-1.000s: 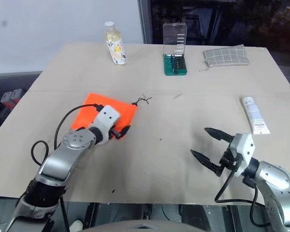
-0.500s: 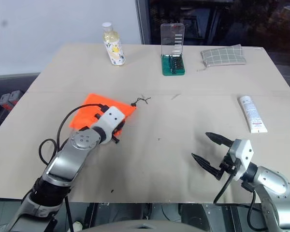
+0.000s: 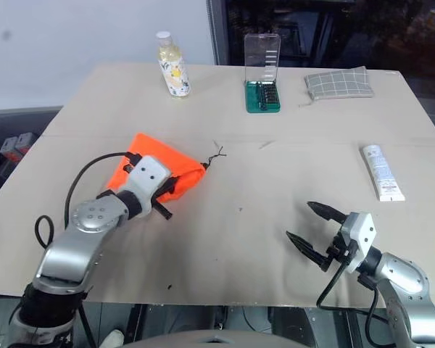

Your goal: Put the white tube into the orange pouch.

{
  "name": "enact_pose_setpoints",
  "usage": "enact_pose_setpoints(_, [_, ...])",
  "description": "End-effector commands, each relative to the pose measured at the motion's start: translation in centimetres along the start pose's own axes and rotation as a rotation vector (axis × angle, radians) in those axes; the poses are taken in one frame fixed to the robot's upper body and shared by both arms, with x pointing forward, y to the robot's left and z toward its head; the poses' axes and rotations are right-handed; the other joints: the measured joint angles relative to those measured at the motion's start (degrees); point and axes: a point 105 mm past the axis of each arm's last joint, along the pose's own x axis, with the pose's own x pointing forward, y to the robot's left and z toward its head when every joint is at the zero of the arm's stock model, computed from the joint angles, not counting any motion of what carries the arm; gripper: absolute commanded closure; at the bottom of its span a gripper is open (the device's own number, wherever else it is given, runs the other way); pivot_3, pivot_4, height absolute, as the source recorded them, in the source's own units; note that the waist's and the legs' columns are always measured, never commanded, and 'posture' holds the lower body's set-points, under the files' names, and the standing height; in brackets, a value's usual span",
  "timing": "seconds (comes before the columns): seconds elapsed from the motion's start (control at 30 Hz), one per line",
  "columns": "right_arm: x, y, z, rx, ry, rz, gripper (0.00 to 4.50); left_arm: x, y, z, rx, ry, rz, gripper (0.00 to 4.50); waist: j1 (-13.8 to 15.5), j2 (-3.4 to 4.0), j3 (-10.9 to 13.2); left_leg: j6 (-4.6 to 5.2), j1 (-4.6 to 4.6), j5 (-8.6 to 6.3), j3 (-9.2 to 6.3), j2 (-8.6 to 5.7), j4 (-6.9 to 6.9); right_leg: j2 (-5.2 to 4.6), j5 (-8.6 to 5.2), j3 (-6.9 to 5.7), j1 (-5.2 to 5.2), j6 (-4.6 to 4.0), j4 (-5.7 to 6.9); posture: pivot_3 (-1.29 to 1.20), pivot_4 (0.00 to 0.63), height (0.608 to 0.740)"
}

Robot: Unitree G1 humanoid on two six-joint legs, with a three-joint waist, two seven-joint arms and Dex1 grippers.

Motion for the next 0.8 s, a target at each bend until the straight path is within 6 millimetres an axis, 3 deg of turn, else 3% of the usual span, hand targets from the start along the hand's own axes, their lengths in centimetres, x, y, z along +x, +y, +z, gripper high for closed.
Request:
enact_pose_setpoints(0.03, [0.1,-0.6,0.8,-0.028,-0.042,-0.028,0.00,-0.9,0.4,3.2,-0.024,-0.147,-0.045,4.49,0.0,-0.01,0.0,0.00,0.01,0.00,0.01,-0.02,0.00,0.00,0.00,0.01,0.01,0.00,0.00,0.00,0.150,0.740])
enact_pose_setpoints(0.13, [0.2,-0.8,0.7,-0.034,-0.031,-0.040,0.00,-1.4,0.2,3.8,-0.037,-0.186,-0.114,4.49,-0.1,-0.05,0.0,0.00,0.01,0.00,0.01,-0.07,0.02,0.04,0.00,-0.02,0.01,0.01,0.01,0.00,0.150,0.740])
enact_pose_setpoints(0.37, [0.2,-3.7,-0.9,-0.060,0.053,-0.237,0.00,-2.5,1.1,2.8,-0.140,-0.204,-0.296,4.49,-0.2,-0.03,0.1,-0.01,0.05,0.01,0.04,-0.05,0.00,0.39,0.00,-0.10,-0.01,0.01,0.01,0.00,0.150,0.740])
enact_pose_setpoints(0.5, [-0.3,-4.1,-1.9,-0.076,0.108,-0.285,0.00,-2.7,3.0,1.7,-0.143,-0.184,-0.292,4.49,-0.1,-0.03,0.1,-0.02,0.04,0.01,0.04,-0.04,0.00,0.41,0.00,-0.11,-0.02,0.01,0.01,0.00,0.150,0.740])
enact_pose_setpoints(0.67, [-1.6,-6.2,-4.0,-0.051,0.208,-0.474,0.00,-2.7,4.4,0.7,-0.181,-0.182,-0.303,4.49,-0.2,-0.04,0.1,-0.01,0.05,0.01,0.06,-0.05,0.01,0.46,0.00,-0.09,-0.01,0.01,0.02,0.00,0.150,0.740])
enact_pose_setpoints(0.8, [-3.9,-7.7,-6.3,0.013,0.308,-0.684,0.00,-2.1,4.6,0.2,-0.192,-0.190,-0.323,4.49,-0.2,-0.15,0.0,-0.02,0.11,0.01,0.09,-0.04,0.00,0.47,0.00,-0.04,0.00,0.01,0.04,0.00,0.150,0.740])
